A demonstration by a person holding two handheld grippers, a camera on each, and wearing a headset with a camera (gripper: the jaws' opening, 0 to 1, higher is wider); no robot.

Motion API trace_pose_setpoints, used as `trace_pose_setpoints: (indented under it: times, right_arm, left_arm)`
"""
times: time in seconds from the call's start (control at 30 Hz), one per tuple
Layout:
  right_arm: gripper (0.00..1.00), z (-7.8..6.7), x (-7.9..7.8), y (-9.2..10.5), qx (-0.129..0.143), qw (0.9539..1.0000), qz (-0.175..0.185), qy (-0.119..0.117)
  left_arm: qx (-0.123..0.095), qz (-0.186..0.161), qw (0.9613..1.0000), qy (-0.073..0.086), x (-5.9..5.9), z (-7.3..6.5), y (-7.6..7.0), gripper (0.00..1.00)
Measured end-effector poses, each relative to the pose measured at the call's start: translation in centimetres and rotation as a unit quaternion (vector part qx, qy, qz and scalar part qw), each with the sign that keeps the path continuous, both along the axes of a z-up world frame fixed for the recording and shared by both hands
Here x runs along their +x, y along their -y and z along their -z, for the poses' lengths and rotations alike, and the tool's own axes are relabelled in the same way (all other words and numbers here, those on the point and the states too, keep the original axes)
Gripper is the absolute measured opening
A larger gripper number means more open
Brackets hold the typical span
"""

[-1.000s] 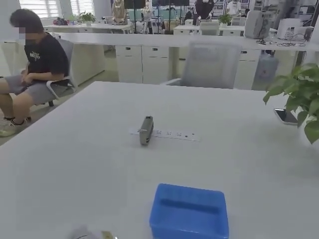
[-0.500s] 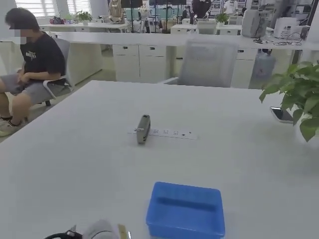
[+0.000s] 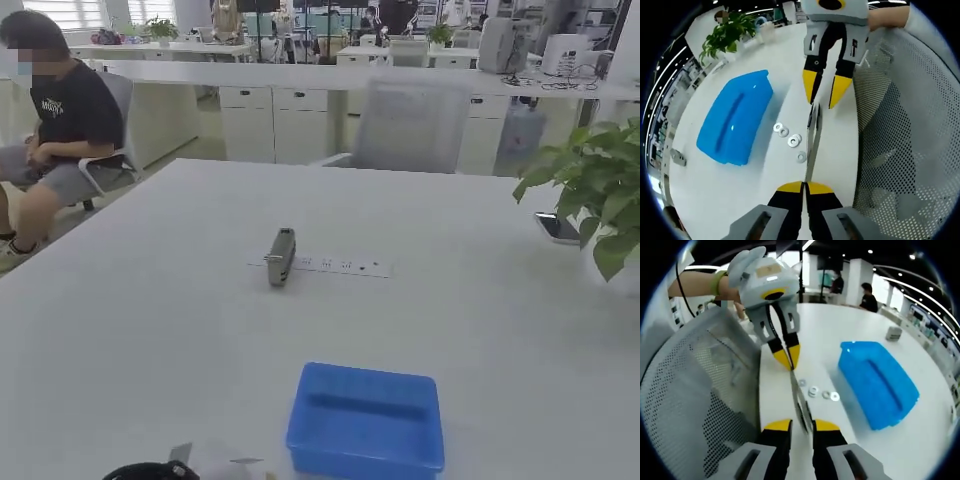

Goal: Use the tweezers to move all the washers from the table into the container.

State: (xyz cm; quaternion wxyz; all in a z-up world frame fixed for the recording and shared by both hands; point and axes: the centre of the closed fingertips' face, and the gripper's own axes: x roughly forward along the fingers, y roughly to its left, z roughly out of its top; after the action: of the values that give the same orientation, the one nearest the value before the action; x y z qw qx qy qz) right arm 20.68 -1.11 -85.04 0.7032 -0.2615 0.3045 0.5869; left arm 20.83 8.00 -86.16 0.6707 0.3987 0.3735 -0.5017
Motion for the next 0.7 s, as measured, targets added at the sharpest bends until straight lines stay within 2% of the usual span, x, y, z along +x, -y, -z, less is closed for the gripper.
trace_pose_setpoints:
  times: [0.07, 0.17, 0.3, 0.37, 0.4, 0.47, 0.53, 0.7]
  right_arm:
    - [0.13, 0.0, 0.1, -0.1, 0.001, 1.0, -0.003, 0.002]
    - [0.14, 0.0, 0.1, -0.4, 0.002, 0.9999, -0.009, 0.005]
    - [0.17, 0.1, -0.1, -0.7, -0.001, 0.9997, -0.02, 0.012]
    - [0.17, -0.1, 0.2, -0.7, 0.0, 0.9994, -0.026, 0.023]
    - [0.16, -0.2, 0.2, -0.7, 0.001, 0.9994, -0.026, 0.023]
    - [0.17, -0.3, 0.4, -0.7, 0.004, 0.9995, -0.023, 0.023]
    - [0.18, -0.4, 0.7, -0.6, 0.003, 0.9994, -0.019, 0.029]
    - [0.18, -0.9, 0.5, -1.3, 0.016, 0.9987, -0.034, 0.034]
  left_arm:
    - [-0.003, 0.007, 1.0, 0.004, -0.4, -0.4, 0.2, 0.0]
    - [-0.017, 0.014, 0.9996, 0.018, -0.7, -2.1, 0.8, 0.0]
    - [-0.046, 0.023, 0.9979, 0.04, -0.9, -4.4, 1.6, 0.0]
    - [-0.048, 0.022, 0.9979, 0.036, -1.1, -5.0, 1.7, 0.0]
    - [-0.051, 0.031, 0.9973, 0.043, -1.1, -5.3, 1.9, 0.0]
    - [-0.054, 0.035, 0.997, 0.043, -1.2, -5.7, 2.0, 0.0]
    - [-0.069, 0.041, 0.9958, 0.044, -1.3, -6.5, 2.7, 0.0]
    - [-0.081, 0.057, 0.994, 0.045, -1.5, -7.7, 3.9, 0.0]
